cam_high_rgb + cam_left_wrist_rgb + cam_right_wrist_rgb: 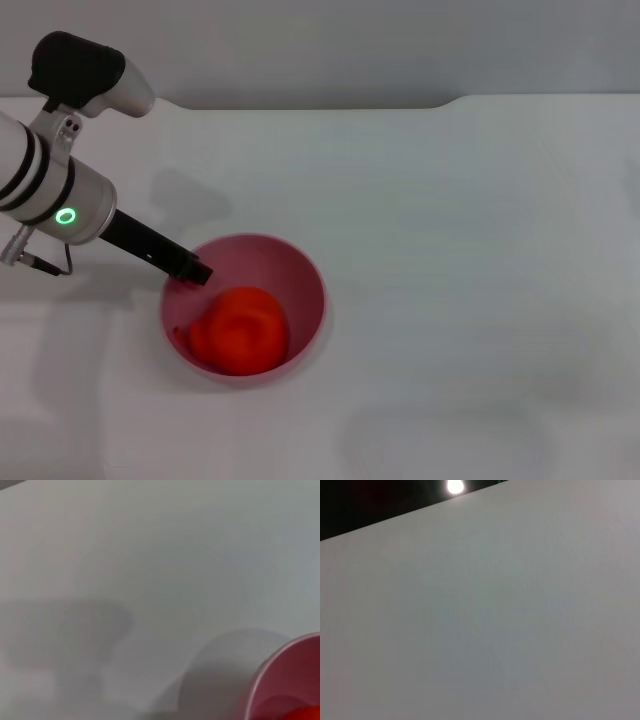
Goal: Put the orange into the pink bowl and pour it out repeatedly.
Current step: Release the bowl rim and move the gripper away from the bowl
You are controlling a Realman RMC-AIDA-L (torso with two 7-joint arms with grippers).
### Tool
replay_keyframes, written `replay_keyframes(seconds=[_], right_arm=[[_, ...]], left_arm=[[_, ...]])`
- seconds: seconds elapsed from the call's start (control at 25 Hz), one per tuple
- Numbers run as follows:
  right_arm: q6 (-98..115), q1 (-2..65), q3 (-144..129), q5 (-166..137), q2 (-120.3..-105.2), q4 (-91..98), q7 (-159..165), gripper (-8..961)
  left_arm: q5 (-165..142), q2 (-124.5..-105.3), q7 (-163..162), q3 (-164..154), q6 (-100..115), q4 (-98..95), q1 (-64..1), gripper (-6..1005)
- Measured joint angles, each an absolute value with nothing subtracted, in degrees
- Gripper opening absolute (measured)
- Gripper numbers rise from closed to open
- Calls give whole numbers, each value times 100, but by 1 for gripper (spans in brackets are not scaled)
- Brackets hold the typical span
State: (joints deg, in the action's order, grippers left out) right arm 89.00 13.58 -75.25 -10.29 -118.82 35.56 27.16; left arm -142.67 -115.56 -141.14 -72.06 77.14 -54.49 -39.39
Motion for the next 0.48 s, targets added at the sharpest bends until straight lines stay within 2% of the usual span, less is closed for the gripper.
replay_keyframes(seconds=[0.4,0.48], right_arm=[[8937,1396,-7523,-1027,-11882,3391,2789,462],[8950,1397,-7523,-1027,-11882,3387,2791,462]], left_arm=[[-14161,-11717,-13988,-6739,7930,-5978,-3941,298],[-14021,-11736,-13901,-6510,8115,-6168,-3953,392]])
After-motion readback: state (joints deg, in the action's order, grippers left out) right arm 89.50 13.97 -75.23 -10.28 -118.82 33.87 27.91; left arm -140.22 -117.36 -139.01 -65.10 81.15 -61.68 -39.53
